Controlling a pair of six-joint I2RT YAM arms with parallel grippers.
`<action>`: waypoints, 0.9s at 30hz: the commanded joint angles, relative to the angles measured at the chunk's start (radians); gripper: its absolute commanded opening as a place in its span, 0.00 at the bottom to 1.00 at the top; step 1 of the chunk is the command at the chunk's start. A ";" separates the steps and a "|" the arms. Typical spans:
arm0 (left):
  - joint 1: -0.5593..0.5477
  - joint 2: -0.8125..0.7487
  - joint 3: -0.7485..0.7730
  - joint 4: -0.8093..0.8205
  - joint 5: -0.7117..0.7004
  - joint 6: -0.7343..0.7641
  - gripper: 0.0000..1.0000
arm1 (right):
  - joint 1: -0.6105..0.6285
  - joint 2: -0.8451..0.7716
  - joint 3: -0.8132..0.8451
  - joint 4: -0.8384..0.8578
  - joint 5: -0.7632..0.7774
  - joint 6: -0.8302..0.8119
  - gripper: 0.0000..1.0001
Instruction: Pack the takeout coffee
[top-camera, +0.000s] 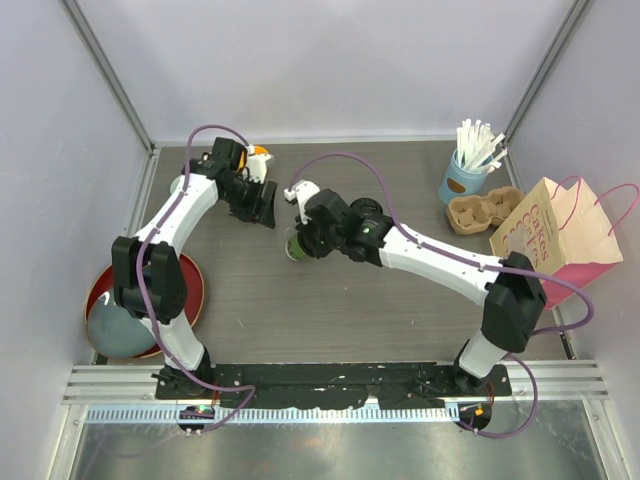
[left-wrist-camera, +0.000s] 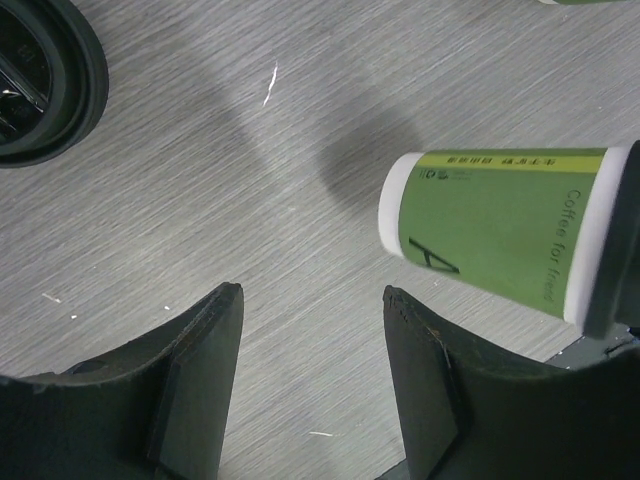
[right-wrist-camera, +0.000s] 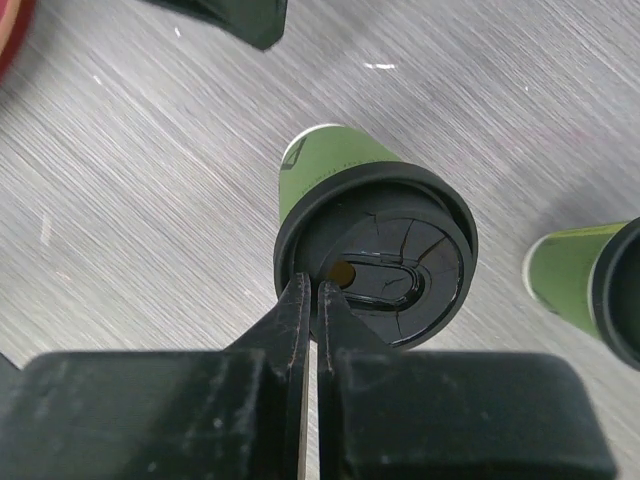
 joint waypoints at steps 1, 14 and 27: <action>0.019 -0.038 0.023 -0.024 0.033 0.007 0.62 | 0.047 0.078 0.146 -0.243 0.054 -0.308 0.01; 0.040 -0.042 -0.003 -0.015 0.058 -0.011 0.62 | 0.130 0.262 0.313 -0.383 0.070 -0.613 0.01; 0.039 -0.034 -0.011 -0.017 0.096 -0.025 0.62 | 0.133 0.293 0.399 -0.452 0.025 -0.670 0.10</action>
